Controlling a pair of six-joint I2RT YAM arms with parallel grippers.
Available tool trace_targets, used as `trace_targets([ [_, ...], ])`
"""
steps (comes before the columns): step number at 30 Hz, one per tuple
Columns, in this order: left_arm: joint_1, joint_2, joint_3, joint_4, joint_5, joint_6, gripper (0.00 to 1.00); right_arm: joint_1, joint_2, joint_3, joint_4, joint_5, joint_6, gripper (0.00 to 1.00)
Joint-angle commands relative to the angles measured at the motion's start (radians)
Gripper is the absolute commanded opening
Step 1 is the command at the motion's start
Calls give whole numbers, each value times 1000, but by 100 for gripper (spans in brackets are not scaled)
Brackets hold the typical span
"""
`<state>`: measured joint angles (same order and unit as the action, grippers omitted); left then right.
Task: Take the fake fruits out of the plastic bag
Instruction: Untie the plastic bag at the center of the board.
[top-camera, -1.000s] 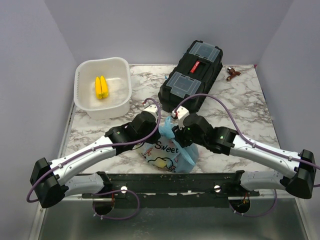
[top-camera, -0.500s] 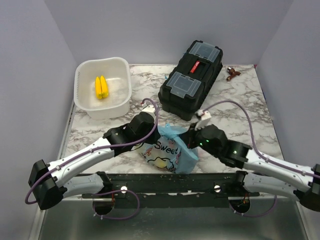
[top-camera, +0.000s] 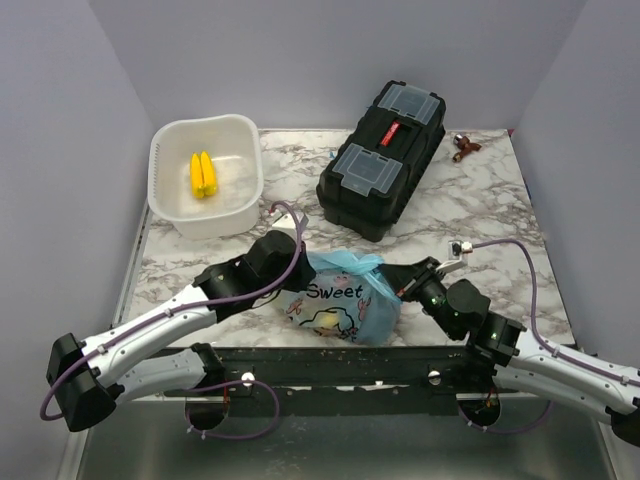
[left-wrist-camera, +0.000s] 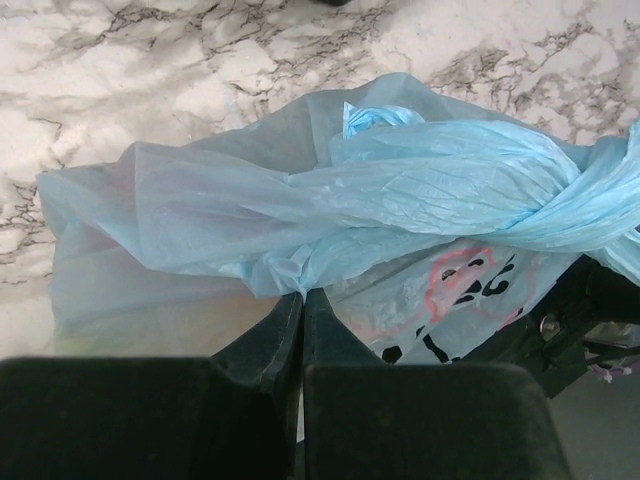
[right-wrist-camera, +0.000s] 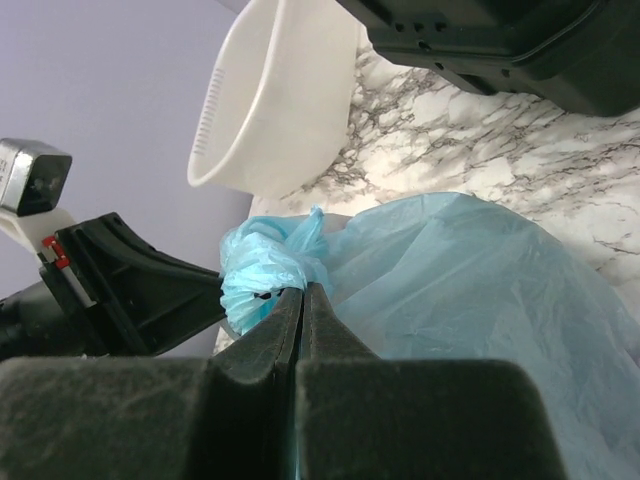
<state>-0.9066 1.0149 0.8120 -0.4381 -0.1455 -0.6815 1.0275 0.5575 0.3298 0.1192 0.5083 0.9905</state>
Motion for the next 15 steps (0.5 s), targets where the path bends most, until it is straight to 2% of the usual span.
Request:
trace_targets([
  [1,7,-60,-5,4,45,117,0,-2,-9,23,-3,52,-15,1],
  [2,8,-61,7,7,76,162,4,-2,7,36,-13,26,-55,1],
  [10,0,30,264,-137,310,539,71,-2,78,109,-53,-149,-255,1],
  [11,-9,59,304,-175,324,611,73,-3,83,112,-61,-157,-257,1],
  [15,-23,157,407,-236,207,815,76,-3,74,101,-61,-185,-260,1],
])
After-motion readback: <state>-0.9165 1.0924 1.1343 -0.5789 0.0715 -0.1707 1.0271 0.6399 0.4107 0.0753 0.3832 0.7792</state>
